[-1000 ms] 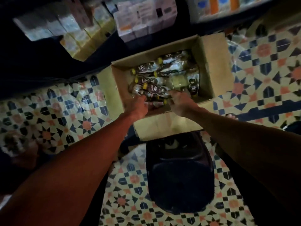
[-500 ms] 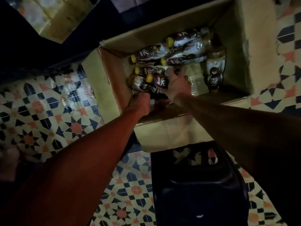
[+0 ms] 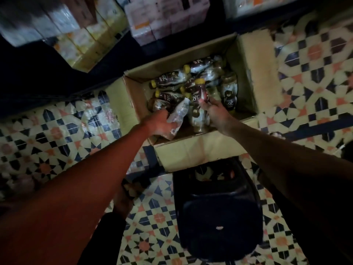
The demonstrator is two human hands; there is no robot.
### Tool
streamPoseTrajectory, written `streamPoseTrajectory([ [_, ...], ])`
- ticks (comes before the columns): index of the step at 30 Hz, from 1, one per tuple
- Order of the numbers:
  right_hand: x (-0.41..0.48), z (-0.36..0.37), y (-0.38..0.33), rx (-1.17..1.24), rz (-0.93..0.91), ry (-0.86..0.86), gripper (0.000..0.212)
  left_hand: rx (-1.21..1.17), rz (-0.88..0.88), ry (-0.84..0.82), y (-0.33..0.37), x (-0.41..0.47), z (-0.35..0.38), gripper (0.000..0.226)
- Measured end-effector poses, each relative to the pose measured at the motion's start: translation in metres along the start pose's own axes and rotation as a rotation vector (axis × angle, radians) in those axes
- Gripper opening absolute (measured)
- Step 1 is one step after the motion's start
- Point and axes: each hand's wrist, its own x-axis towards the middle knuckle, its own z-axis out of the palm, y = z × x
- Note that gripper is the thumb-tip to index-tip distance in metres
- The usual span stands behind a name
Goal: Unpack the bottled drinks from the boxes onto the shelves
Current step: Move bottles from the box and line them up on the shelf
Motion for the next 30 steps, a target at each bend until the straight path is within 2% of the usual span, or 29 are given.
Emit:
streamPoseTrajectory([
  [3,-0.042,0.006,-0.019,0.189,0.028,-0.032,0.027,-0.345,0.048,-0.009,0.019,-0.046,-0.009,0.059],
  [7,-0.102,0.015,-0.031,0.251,0.032,-0.066,0.054,-0.599,0.035,-0.11,0.028,-0.106,-0.011,0.073],
  [8,-0.117,0.015,-0.034,0.249,0.048,-0.088,0.057,-0.649,0.019,-0.118,0.029,-0.121,-0.009,0.069],
  [10,-0.158,0.016,-0.047,0.139,0.025,-0.154,0.044,-0.742,0.006,-0.115,0.034,-0.156,-0.005,0.065],
  [12,-0.191,0.017,-0.052,0.01,-0.042,-0.18,0.024,-0.825,-0.018,-0.116,0.04,-0.192,0.001,0.094],
  [13,-0.206,0.016,-0.052,-0.02,-0.063,-0.177,0.025,-0.864,-0.014,-0.107,0.045,-0.21,0.004,0.101],
  [14,-0.222,0.017,-0.056,-0.022,-0.077,-0.173,0.028,-0.913,-0.005,-0.092,0.049,-0.226,0.006,0.098],
  [16,-0.254,0.023,-0.066,0.03,-0.082,-0.146,0.025,-1.024,0.004,-0.021,0.062,-0.262,0.008,0.073],
  [18,-0.285,0.027,-0.078,0.099,-0.068,-0.123,0.022,-1.062,0.004,0.08,0.077,-0.3,0.005,0.05],
  [21,-0.332,0.038,-0.099,0.111,-0.051,-0.146,0.025,-1.041,0.018,0.203,0.093,-0.351,-0.003,0.03],
  [24,-0.377,0.045,-0.123,0.073,-0.054,-0.115,0.022,-1.035,0.046,0.272,0.104,-0.395,-0.016,0.029],
  [27,-0.413,0.047,-0.143,0.044,-0.093,-0.09,0.019,-1.035,0.101,0.31,0.114,-0.436,-0.03,0.045],
  [28,-0.425,0.049,-0.151,0.043,-0.113,-0.08,0.026,-1.029,0.107,0.333,0.116,-0.448,-0.034,0.044],
  [30,-0.443,0.053,-0.166,0.04,-0.139,-0.042,0.054,-1.028,0.124,0.385,0.121,-0.469,-0.044,0.031],
])
